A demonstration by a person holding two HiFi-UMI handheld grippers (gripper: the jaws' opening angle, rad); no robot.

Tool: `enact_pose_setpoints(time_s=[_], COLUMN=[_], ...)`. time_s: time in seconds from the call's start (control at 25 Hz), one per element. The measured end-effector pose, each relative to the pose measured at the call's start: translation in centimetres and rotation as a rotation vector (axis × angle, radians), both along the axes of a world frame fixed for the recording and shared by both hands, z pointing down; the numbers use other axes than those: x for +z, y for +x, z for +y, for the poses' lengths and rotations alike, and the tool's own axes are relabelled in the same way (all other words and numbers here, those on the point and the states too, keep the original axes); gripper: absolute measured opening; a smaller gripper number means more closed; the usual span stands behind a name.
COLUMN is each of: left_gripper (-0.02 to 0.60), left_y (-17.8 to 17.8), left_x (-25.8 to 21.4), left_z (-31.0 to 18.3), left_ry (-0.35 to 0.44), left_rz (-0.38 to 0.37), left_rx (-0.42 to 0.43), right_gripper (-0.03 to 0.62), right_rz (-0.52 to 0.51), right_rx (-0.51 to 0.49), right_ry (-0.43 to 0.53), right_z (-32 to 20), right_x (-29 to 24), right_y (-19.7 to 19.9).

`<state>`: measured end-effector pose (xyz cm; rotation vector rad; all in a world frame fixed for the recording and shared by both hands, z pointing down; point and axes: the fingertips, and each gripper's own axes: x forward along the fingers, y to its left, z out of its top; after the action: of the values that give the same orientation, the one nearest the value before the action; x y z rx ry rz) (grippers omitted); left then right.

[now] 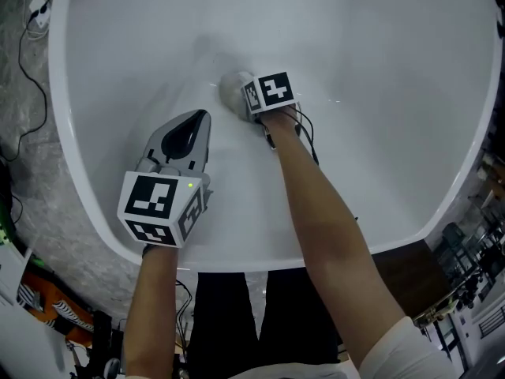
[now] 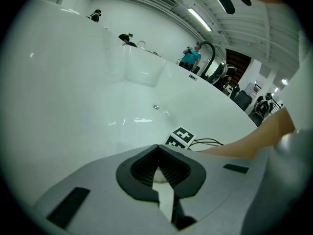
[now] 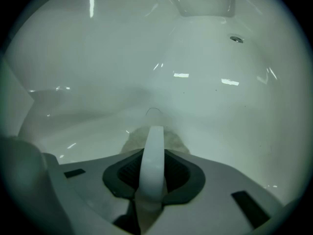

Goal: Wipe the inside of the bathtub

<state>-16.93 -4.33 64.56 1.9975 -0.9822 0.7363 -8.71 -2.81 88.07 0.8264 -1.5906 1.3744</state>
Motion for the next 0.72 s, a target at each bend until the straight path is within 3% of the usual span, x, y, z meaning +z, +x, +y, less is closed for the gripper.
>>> enact_pose_setpoints(time_s=[0.72], left_gripper=[0.005], left_y=[7.6], left_x=[3.7], left_z=[0.5], left_ry=[-0.1], left_rz=[-0.014], left_rx=[0.12], right_gripper=[0.095], right_rz=[0.058], right_rx=[0.008], right_ry=[-0.007], right_z=[1.7], right_x=[-0.7], right_y=[9.1])
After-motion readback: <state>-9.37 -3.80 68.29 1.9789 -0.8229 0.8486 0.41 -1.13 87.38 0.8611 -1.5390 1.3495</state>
